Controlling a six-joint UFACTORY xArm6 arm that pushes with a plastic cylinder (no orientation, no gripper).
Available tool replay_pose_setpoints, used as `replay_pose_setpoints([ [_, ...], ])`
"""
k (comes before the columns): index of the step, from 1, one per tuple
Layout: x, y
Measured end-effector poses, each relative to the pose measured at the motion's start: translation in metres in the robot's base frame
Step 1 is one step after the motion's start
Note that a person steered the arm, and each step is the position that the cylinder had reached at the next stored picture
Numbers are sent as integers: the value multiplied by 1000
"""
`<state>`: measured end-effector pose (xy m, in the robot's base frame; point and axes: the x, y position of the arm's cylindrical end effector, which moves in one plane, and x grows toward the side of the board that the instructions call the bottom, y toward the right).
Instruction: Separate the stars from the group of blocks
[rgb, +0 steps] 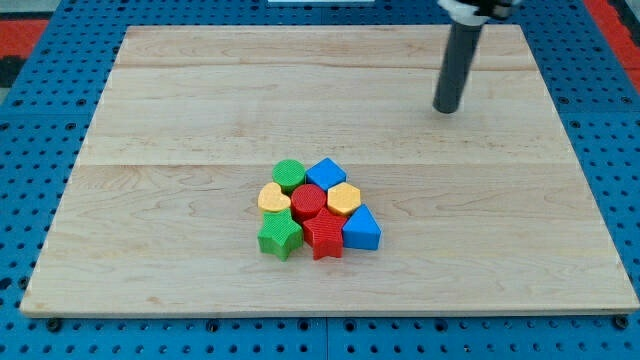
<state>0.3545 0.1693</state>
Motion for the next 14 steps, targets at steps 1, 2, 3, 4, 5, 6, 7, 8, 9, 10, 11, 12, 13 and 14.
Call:
replay_pose_setpoints([
  [1, 1, 59],
  [2, 14, 104],
  [3, 46, 115],
  [4, 51, 125],
  [5, 54, 142],
  [6, 85, 148],
  [7, 112, 148],
  [8, 150, 92],
  [9, 178, 11],
  [10, 188, -72],
  [11, 188, -120],
  [12, 194, -149],
  [13, 195, -195],
  [14, 195, -206],
])
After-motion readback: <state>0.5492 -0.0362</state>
